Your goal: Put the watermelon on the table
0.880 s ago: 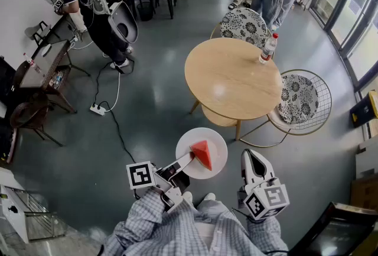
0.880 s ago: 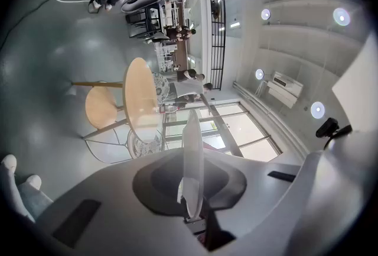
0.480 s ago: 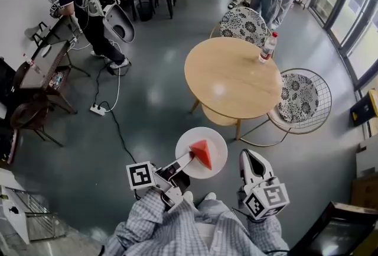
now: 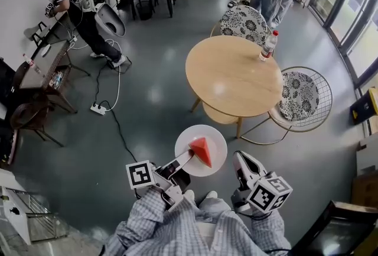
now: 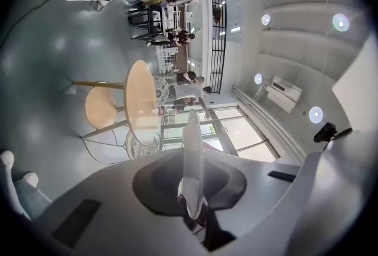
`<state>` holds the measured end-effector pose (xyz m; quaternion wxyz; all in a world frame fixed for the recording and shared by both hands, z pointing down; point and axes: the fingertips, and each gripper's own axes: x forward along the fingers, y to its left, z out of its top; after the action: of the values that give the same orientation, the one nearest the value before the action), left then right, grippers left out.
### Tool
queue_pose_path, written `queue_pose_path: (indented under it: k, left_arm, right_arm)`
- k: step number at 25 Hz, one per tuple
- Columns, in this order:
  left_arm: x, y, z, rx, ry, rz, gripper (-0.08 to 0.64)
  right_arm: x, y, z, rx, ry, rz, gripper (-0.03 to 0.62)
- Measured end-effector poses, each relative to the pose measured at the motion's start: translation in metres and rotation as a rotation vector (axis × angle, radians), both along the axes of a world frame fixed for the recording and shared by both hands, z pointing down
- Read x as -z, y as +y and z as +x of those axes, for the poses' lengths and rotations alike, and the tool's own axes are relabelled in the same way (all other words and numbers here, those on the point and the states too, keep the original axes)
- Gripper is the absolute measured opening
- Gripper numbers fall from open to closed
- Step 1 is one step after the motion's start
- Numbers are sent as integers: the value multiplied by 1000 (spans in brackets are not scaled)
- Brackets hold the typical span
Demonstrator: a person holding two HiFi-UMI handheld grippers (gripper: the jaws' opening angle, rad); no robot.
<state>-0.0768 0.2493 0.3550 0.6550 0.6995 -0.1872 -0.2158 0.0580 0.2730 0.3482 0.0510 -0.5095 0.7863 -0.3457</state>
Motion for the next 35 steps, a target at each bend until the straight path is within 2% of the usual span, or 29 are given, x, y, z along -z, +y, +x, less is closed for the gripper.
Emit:
queue_pose_path:
  k: [5, 6, 8, 12, 16, 21, 25, 35]
  left_arm:
    - [0, -3, -5, -3, 7, -2, 32]
    - [0, -4, -7, -5, 9, -2, 33]
    - [0, -4, -9, -11, 15, -1, 33]
    - [-1, -3, -16, -27, 18, 2, 32]
    - [-1, -3, -22, -45, 30, -1, 32]
    - [0, -2, -28, -73, 14, 16, 32]
    - [0, -3, -27, -89, 4, 29, 33]
    - [-7, -35, -12, -57, 4, 20, 32]
  right_arm:
    - [-2, -2, -13, -28, -179, -63, 18]
    - [-2, -3, -17, -27, -196, -71, 73]
    - [-6, -1, -25, -13, -215, -86, 118]
    - [-11, 3, -48, 17, -179, -106, 120]
    - [-12, 5, -62, 39, -130, -74, 115]
    - [-14, 8, -68, 13, -135, -64, 103]
    - [-17, 8, -69, -4, -98, -54, 101]
    - [-23, -27, -52, 23, -152, -58, 100]
